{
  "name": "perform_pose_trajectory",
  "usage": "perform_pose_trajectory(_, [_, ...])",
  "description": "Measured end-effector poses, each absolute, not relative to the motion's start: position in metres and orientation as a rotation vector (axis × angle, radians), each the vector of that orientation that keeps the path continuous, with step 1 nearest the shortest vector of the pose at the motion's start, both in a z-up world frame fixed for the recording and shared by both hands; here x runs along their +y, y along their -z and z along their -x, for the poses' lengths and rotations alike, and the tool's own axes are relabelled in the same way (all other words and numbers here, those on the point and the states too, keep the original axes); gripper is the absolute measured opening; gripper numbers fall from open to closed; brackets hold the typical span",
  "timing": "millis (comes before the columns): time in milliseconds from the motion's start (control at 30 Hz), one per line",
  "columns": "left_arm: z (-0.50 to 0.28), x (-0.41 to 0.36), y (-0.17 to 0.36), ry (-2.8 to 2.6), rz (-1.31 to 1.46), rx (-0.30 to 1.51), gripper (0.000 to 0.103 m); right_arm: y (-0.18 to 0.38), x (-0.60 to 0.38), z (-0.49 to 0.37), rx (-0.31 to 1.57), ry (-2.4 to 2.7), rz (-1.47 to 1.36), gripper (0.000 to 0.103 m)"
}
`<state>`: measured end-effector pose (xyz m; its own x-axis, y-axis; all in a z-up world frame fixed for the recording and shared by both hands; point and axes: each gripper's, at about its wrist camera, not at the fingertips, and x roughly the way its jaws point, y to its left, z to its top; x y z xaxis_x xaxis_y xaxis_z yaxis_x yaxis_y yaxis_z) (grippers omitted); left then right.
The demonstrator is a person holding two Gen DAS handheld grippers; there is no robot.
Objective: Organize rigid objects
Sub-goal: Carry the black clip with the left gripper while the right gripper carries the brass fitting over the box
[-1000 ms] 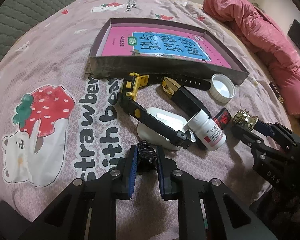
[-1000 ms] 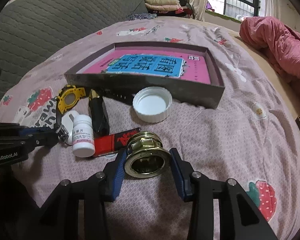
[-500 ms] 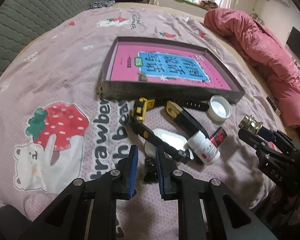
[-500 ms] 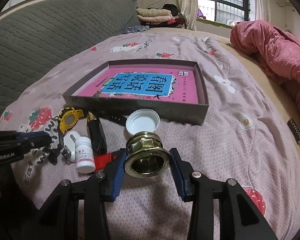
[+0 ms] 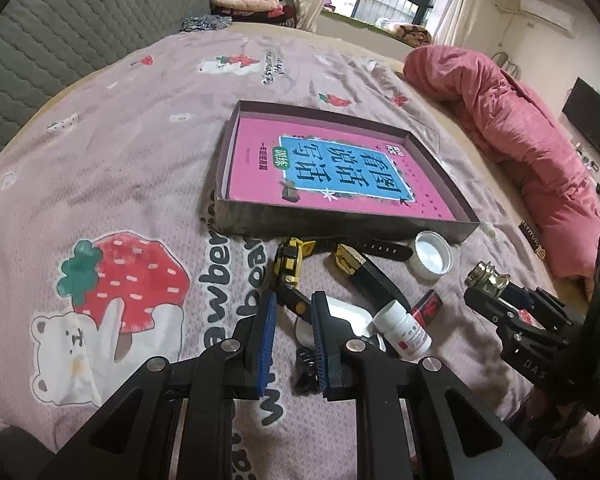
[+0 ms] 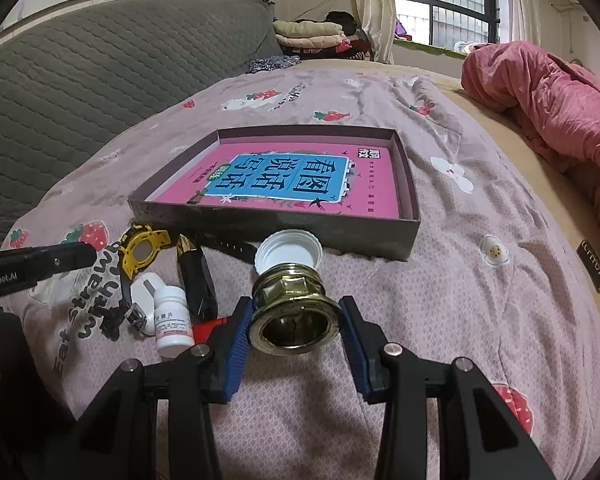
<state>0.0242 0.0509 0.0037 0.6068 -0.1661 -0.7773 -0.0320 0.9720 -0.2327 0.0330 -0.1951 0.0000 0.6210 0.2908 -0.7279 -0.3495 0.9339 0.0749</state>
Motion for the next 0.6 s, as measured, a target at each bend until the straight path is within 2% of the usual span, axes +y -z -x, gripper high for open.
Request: perform_pose_trajectory(600, [-0.014, 0.019, 0.022, 0.159, 0.186, 1.042, 0.018, 0.001, -0.198, -0.035, 0.827, -0.369, 0.057, 0.044])
